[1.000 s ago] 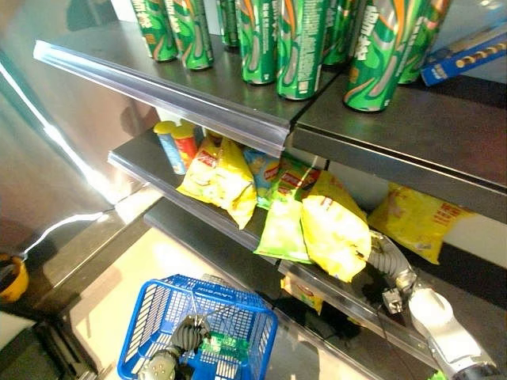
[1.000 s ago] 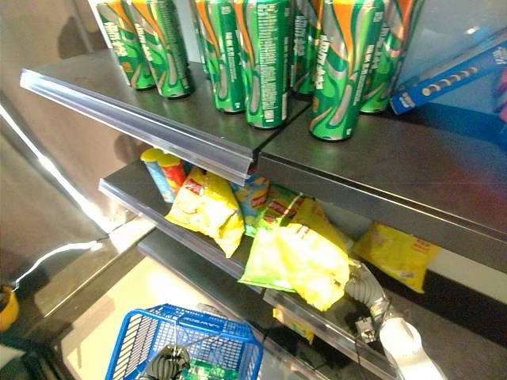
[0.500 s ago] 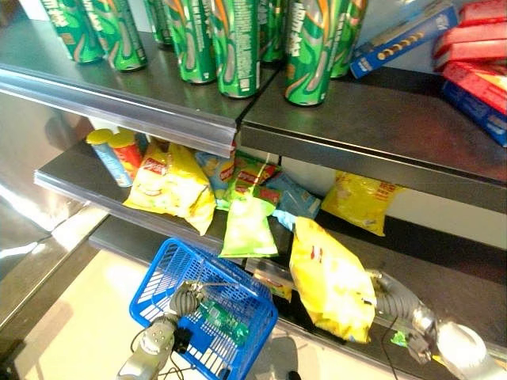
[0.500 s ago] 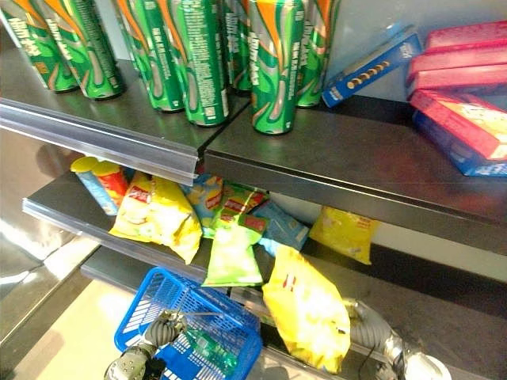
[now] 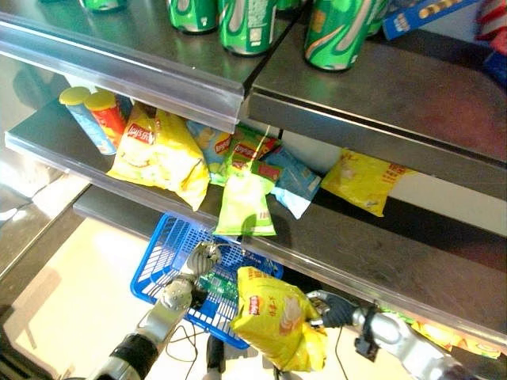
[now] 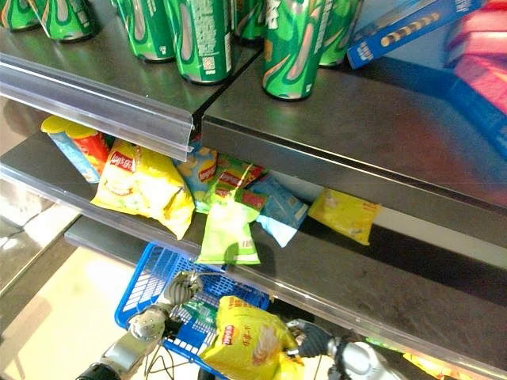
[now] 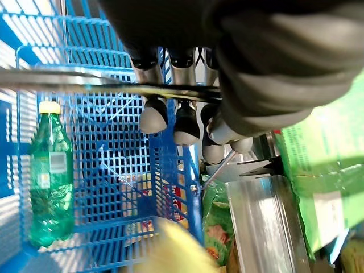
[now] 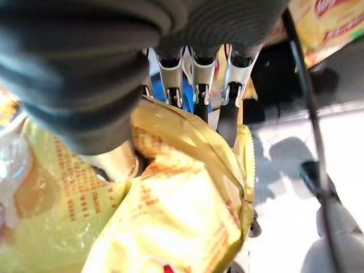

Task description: Pick up the snacks into the basket

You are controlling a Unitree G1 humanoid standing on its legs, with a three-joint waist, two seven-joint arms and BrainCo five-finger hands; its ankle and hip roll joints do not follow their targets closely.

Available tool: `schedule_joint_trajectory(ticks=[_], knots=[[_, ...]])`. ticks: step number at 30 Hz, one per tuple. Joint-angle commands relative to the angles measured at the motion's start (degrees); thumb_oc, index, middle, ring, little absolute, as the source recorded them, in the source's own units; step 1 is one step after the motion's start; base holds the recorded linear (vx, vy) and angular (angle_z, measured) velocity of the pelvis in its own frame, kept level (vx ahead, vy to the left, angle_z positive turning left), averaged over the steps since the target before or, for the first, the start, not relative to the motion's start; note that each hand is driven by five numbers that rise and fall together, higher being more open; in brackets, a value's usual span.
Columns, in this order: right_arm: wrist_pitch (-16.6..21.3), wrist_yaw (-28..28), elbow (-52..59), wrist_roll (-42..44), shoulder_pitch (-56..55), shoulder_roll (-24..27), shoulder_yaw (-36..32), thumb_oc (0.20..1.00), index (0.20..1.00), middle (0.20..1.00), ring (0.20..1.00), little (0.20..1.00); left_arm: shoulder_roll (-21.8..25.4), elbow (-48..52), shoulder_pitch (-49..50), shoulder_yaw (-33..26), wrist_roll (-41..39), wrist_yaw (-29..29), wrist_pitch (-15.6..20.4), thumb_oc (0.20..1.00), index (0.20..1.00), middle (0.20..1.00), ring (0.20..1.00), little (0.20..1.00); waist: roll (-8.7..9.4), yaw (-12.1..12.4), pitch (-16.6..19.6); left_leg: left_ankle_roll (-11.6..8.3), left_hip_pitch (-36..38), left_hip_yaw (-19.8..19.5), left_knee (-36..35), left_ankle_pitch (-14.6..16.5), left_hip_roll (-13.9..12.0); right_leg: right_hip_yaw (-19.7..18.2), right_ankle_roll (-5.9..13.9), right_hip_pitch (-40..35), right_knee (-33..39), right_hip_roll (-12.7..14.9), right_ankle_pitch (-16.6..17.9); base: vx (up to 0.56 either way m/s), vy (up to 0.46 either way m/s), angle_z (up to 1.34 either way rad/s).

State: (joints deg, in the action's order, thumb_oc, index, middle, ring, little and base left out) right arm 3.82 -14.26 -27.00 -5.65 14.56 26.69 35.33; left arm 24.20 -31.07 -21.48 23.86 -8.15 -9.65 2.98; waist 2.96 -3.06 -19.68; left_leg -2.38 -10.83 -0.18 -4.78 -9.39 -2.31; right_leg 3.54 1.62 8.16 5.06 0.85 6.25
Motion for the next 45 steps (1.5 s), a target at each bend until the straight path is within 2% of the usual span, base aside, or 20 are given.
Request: schedule_joint_trajectory(ticks=[1,8,10,14,18,24,26,29,34,45], knots=[[0.94,4.16,-4.52,-3.84,3.14,-3.88,3.73,0.2,0.2,0.2,0.2,0.2,-1.13,7.58,-13.35,0.38,-1.47,-2.11,7.84,0.2,0.2,0.2,0.2,0.2,1.93,1.65,2.09,-1.54,-3.52,-2.44,7.2,6.81,-0.32,-1.7,7.87,4.45,-6.6,7.14,-3.15,-0.04,0.008,0.03],[-0.3,7.75,-17.45,-6.49,9.95,-10.22,6.25,0.2,0.2,0.2,0.2,0.2,-3.21,11.72,-13.72,3.71,-2.78,-0.85,7.94,0.2,0.2,0.2,0.2,0.2,0.65,3.16,0.64,-1.48,-5.39,-3.29,8.93,6.98,0.47,-1.03,7.65,5.26,-7.46,7.67,-3.15,-0.03,0.005,0.08],[-1.47,10.87,-24.78,-6.43,13.86,-14.03,6.11,0.2,0.2,0.2,0.2,0.2,-3.9,15.03,-13.8,5.55,-3.96,-0.3,7.7,0.2,0.2,0.2,0.2,0.2,-0.7,4.27,-0.18,-1.36,-6.43,-3.88,9.57,6.95,1.12,-0.76,7.58,6.11,-8.19,7.87,-3.2,-0.02,0.012,0.21],[-2.38,13.14,-25.53,-5.98,18.46,-16.87,6.3,0.2,0.2,0.2,0.2,0.2,-3.62,23.43,-11.2,8.56,-5.76,2.46,7.44,0.2,0.2,0.2,0.2,0.2,-2.62,5.93,-1.48,-1.16,-7.57,-4.44,9.98,6.79,1.85,-0.37,7.51,6.7,-8.6,8.28,-3.36,0.0,0.009,0.11],[-2.06,14.11,-25.72,-5.54,20.24,-17.57,6.41,0.2,0.2,0.2,0.2,0.2,-3.58,26.26,-9.74,10.43,-6.09,3.76,7.66,0.2,0.2,0.2,0.2,0.2,-3.27,6.52,-1.83,-1.13,-7.98,-4.75,10.06,6.76,2.14,-0.18,7.48,6.99,-8.81,8.43,-3.54,0.0,0.006,0.09],[-1.02,18.26,-25.97,-1.28,26.41,-17.73,3.58,0.2,0.2,0.2,0.2,0.2,-1.14,34.16,-5.43,15.95,-10.24,8.63,7.62,0.2,0.2,0.2,0.2,0.2,-5.31,8.52,-2.98,-1.07,-9.27,-5.33,10.12,6.47,3.06,0.52,7.59,7.92,-9.61,9.14,-3.9,0.0,0.012,0.08],[-0.75,18.29,-25.41,-3.18,29.42,-17.47,5.22,0.2,0.2,0.2,0.2,0.2,-0.43,35.27,-4.81,17.15,-11.3,9.65,7.55,0.2,0.2,0.2,0.2,0.2,-5.8,8.9,-3.24,-1.06,-9.75,-5.49,10.11,6.4,3.3,0.63,7.62,8.37,-9.9,9.37,-4.07,-0.01,0.019,0.08],[-0.29,20.36,-25.6,-0.22,31.89,-17.27,2.31,0.2,0.2,0.2,0.2,0.2,0.4,35.43,-3.91,18.46,-12.57,10.43,7.63,0.2,0.2,0.2,0.2,0.2,-6.45,9.22,-3.69,-1.04,-10.43,-5.65,10.12,6.16,3.75,0.9,7.65,8.88,-10.3,9.72,-4.13,-0.01,0.011,0.06],[0.97,23.38,-20.88,4.85,34.47,-17.65,-0.69,0.2,0.2,0.2,0.2,0.2,0.76,33.8,-3.88,19.78,-12.41,9.93,7.28,0.2,0.2,0.2,0.2,0.2,-6.7,9.45,-4.05,-0.86,-10.75,-5.85,9.6,5.85,4.04,1.27,7.81,9.56,-10.93,10.04,-4.34,0.0,0.019,0.12],[2.63,28.14,-19.85,7.64,38.98,-19.04,-4.02,0.2,0.2,0.2,0.2,0.2,2.12,35.35,-3.32,20.9,-14.7,9.0,7.51,0.2,0.2,0.2,0.2,0.2,-6.93,9.92,-4.67,-0.68,-11.77,-5.6,10.87,6.3,4.53,1.16,7.81,10.28,-11.68,10.57,-4.51,0.0,0.002,0.0]])
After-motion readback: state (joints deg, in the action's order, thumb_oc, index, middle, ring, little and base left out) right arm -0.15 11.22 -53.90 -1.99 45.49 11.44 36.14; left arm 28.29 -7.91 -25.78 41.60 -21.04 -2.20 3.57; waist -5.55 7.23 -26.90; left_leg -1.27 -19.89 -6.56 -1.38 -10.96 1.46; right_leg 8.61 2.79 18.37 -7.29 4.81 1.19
